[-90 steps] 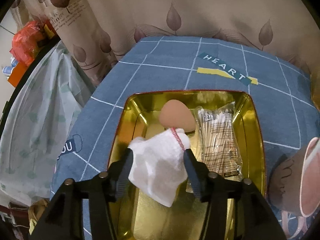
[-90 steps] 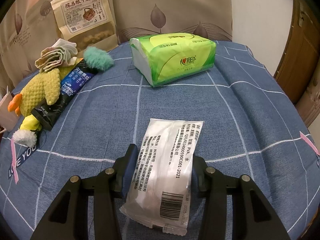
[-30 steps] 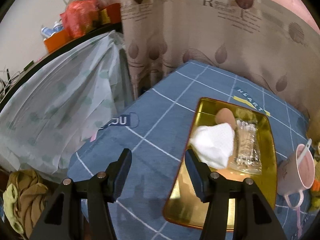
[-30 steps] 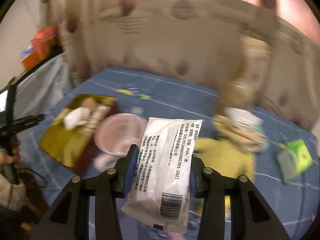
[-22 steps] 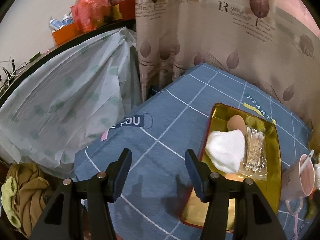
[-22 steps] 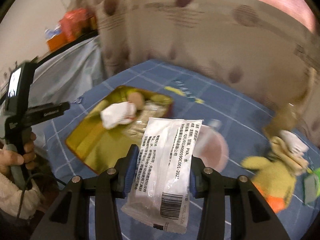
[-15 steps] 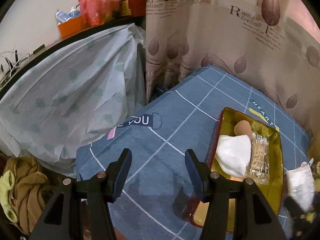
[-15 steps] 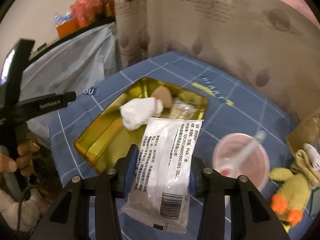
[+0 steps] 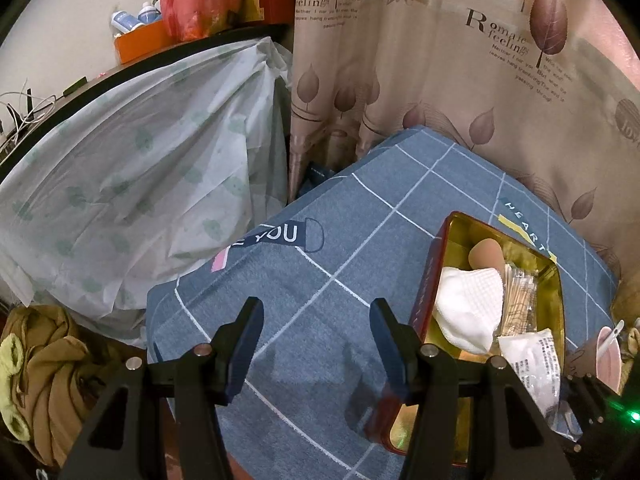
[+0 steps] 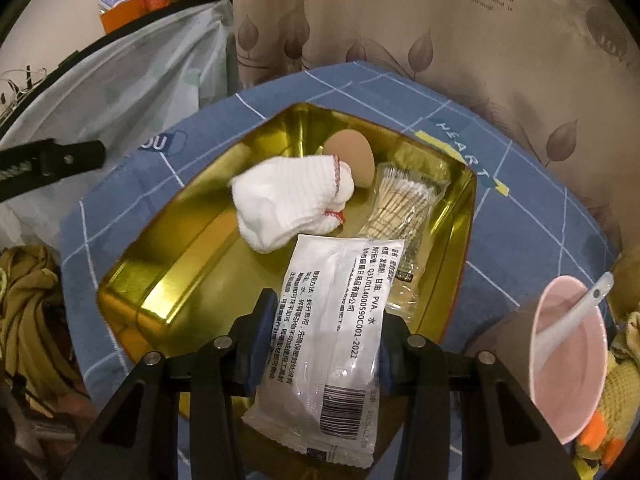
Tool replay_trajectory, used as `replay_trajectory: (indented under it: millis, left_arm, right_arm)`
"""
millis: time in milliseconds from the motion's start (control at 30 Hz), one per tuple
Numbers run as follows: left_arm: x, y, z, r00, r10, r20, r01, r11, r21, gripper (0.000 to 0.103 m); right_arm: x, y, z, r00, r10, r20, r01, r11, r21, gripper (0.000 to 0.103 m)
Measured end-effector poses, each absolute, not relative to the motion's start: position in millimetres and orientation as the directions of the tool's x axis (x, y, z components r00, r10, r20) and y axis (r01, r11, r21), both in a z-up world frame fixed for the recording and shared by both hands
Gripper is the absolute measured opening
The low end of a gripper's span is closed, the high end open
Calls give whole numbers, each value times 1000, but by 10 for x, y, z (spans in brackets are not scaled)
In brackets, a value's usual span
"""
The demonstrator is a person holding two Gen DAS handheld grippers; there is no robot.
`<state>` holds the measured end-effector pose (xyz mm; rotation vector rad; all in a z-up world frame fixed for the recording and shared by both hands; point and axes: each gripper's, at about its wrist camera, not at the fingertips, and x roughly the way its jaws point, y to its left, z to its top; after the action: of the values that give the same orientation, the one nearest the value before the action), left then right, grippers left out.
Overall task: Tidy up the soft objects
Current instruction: 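Carry the white glove package into the gold tray and release it with the right gripper, then move the right gripper to the small yellow plush and grasp it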
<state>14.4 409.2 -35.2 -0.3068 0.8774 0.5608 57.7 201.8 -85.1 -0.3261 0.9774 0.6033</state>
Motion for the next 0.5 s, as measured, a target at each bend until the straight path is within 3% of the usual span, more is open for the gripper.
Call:
replay_trajectory:
  millis: [133, 267, 500]
  left_arm:
    - [150, 4086, -361, 507, 334, -795, -575, 818, -23, 56]
    - [164, 4058, -385, 501, 333, -799, -569, 822, -14, 56]
    - [179, 4022, -395, 491, 350, -798, -575, 818, 5, 56]
  right_arm:
    - [609, 2017, -932, 401, 321, -858, -609, 793, 13, 43]
    - [558, 2025, -877, 412, 333, -848, -622, 783, 5, 73]
    - [334, 1706, -458, 471, 391, -791, -611, 791, 27, 76]
